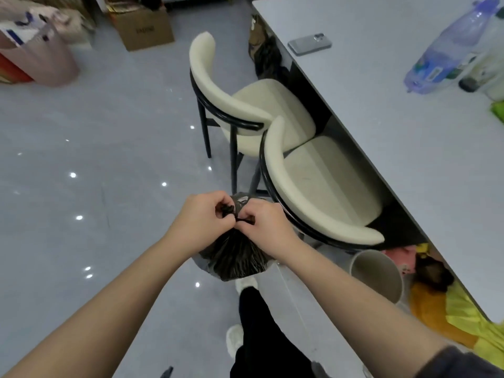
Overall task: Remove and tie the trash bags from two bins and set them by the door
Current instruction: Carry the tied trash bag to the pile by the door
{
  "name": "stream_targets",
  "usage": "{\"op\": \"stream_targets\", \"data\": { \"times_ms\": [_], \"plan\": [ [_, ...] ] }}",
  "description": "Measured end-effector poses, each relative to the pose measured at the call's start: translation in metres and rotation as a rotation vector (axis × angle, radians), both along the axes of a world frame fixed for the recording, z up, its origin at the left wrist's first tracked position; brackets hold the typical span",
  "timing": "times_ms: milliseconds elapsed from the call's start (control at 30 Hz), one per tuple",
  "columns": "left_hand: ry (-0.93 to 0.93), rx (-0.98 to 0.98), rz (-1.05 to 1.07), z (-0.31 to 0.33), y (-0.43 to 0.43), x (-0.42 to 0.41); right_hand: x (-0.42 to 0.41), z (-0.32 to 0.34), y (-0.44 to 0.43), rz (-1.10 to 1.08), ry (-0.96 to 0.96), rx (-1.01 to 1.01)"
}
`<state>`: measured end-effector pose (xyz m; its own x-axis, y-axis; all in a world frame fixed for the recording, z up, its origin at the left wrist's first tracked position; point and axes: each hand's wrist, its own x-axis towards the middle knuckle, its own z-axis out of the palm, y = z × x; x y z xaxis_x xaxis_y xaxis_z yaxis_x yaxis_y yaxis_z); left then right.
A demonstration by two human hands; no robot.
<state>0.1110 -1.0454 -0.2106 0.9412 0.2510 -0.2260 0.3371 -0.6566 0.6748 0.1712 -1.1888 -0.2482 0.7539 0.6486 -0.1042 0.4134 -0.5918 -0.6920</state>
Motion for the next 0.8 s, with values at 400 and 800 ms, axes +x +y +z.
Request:
{"op": "stream_targets", "data": {
  "times_ms": [400, 800],
  "plan": [
    [-0.001, -0.023, -0.007, 0.013, 0.201, 0.162, 0.173, 0.009, 0.199, 0.062, 0.134, 0.075],
    [-0.021, -0.114, -0.071, -0.001, 0.438, 0.344, 0.335, 0.008, 0.421, -0.113, 0.17, 0.144]
  ]
}}
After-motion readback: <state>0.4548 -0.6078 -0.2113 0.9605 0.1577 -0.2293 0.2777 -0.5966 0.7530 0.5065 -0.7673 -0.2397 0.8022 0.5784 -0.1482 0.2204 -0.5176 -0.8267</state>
